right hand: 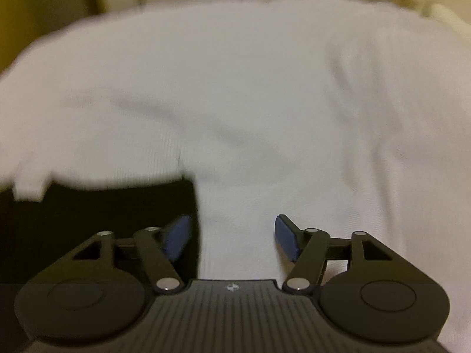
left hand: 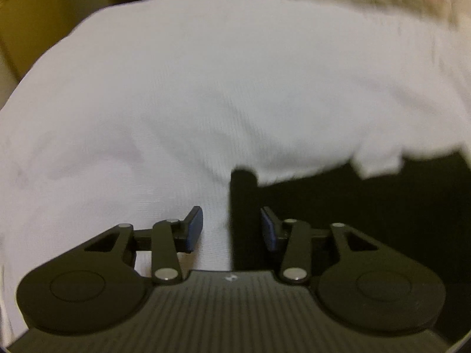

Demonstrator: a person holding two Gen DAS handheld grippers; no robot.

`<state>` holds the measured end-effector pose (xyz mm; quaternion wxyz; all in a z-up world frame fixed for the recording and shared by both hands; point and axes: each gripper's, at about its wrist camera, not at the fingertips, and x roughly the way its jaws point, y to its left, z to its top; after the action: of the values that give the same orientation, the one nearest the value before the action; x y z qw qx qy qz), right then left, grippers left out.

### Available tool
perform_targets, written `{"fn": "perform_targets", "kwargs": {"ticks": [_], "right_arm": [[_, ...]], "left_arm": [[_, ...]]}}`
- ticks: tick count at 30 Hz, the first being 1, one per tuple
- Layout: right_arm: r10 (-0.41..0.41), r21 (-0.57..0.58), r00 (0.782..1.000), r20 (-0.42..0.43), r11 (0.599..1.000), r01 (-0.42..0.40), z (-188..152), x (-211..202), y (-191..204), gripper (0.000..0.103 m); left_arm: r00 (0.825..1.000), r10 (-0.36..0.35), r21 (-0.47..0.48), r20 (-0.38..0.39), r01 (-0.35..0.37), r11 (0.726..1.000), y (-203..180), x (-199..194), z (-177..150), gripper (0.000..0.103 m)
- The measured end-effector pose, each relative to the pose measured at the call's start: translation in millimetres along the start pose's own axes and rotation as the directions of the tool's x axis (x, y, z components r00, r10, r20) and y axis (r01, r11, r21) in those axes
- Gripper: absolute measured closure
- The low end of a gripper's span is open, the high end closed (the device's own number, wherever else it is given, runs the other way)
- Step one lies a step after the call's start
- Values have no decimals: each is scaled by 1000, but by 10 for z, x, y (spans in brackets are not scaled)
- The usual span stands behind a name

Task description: Fold clothes

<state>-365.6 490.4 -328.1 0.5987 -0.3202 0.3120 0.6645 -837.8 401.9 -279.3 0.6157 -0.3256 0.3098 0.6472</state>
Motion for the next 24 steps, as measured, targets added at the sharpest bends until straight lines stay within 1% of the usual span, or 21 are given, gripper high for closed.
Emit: {"fn": "perform_targets", "kwargs": {"ticks": [1,3,5,6,7,8,10,11,13,14,16,18,19,21,24], "right_arm": [[-4,9,999,45,1000,4,-9,-156,-19,41],[48,13,996,81,999,-49,-59,-430,-57,41],[132,10,989,68,991,-133,-294,-725,-14,42],[164,1,985,43,986,-164,-442,-859,18,42],[187,-8,982,15,982,-186,-607,-986,53,44],[208,-19,978,-21,978,-208,-797,-1104,107,47],[235,-23,966,-105,971,-238,-1238,-1362,191,49],[247,-25,958,-147,967,-253,-1457,-1491,233,50],[234,-28,951,-204,969,-245,-1818,-1721,323,50],[227,-30,946,-231,970,-240,-1996,-1837,369,50],[198,-37,945,-261,976,-215,-2217,-2123,473,50],[184,-48,946,-269,978,-204,-2466,-2355,515,50],[171,-59,946,-275,979,-194,-2583,-2439,539,50],[164,-82,938,-307,977,-198,-2842,-2518,583,50],[122,-132,924,-361,975,-180,-3301,-2662,613,50]], "left_arm": [[999,-23,-37,23,24,999,-4,-155,-32,70],[993,-104,-87,46,108,990,-84,-435,-184,70],[989,-149,-76,10,150,986,-281,-641,-453,70],[987,-163,-53,-20,161,985,-403,-712,-626,70],[983,-175,-30,-50,174,984,-523,-782,-800,70],[977,-192,-28,-89,190,981,-612,-846,-993,70],[961,-223,-25,-165,222,975,-789,-977,-1377,70],[954,-232,-30,-192,230,973,-844,-1078,-1548,71],[937,-248,-49,-245,244,969,-934,-1287,-1848,71],[934,-247,-57,-258,241,969,-948,-1363,-1980,72],[927,-245,-71,-285,234,970,-977,-1513,-2243,72],[934,-209,-42,-290,206,978,-1054,-1628,-2491,72],[932,-197,-38,-304,194,980,-1063,-1692,-2619,72],[928,-172,-31,-331,171,985,-1082,-1819,-2875,72],[921,-143,-38,-364,139,990,-1135,-2033,-3329,72]]}}
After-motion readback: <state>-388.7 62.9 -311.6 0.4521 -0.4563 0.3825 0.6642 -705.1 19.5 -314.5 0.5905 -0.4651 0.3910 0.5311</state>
